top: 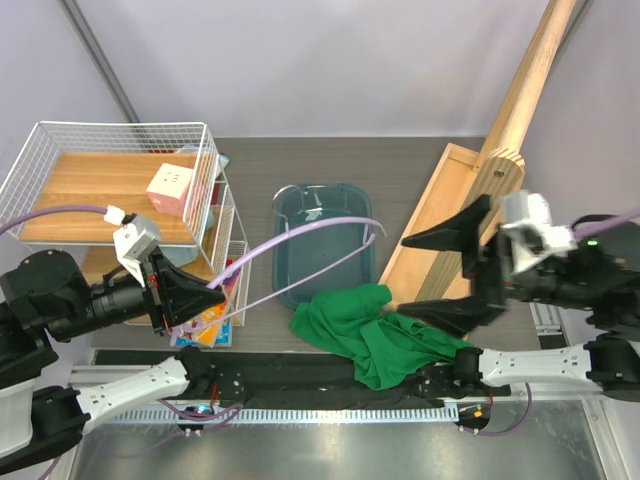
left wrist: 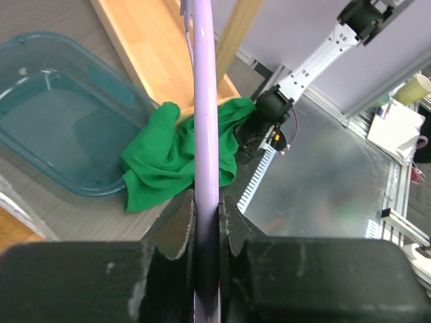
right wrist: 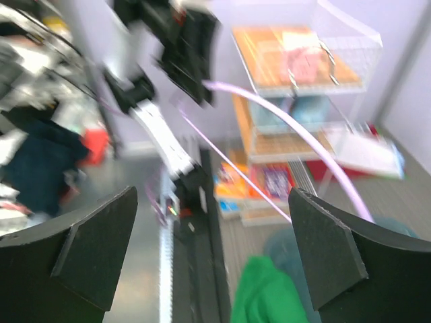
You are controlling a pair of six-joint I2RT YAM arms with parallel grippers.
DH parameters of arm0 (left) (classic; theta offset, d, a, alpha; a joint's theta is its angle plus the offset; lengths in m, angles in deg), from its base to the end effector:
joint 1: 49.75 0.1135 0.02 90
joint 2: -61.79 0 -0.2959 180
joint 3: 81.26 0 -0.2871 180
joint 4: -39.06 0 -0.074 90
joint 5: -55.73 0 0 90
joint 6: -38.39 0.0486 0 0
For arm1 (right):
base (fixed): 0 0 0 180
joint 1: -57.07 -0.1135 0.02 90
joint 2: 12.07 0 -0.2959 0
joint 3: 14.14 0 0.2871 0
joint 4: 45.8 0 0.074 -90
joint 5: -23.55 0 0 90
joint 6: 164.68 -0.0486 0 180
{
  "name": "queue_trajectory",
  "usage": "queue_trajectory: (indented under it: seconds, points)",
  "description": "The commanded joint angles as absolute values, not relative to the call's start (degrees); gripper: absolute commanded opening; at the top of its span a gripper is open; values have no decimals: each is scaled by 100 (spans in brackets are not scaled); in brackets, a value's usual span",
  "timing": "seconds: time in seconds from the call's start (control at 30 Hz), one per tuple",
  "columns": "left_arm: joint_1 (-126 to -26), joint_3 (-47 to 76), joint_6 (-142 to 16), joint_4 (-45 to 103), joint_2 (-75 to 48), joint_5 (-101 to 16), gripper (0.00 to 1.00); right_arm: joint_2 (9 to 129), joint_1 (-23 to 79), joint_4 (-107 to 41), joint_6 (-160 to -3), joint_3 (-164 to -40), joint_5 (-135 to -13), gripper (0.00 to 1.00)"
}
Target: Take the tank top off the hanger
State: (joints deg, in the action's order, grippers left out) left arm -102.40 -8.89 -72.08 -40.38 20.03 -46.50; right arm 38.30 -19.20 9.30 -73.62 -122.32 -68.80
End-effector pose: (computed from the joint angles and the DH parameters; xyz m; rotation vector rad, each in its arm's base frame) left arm 0.0129 -0.0339 0.5441 0.6937 1.8155 -1.0749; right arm 0.0234 0.1041 0.5902 -1.0415 1.2458 1.0650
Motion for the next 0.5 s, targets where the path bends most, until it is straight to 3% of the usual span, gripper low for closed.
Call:
queue_trajectory:
  seconds: [0.0,0.2,0.47]
  points:
    - [-10222,-1298,-6990,-3613,1574,-4174,0,3409,-1939,-393,-7802,-12385,-8041,100]
    - [-10223,-1868,-6375,-2786,336,-4402,0,3047,-1939,-728,-7951,-12719,-7832,100]
    - [-10222,-4466,-5838,-2820,-2307,-4921,0,2503,-1851,-1203,-8259,-12640,-8069,100]
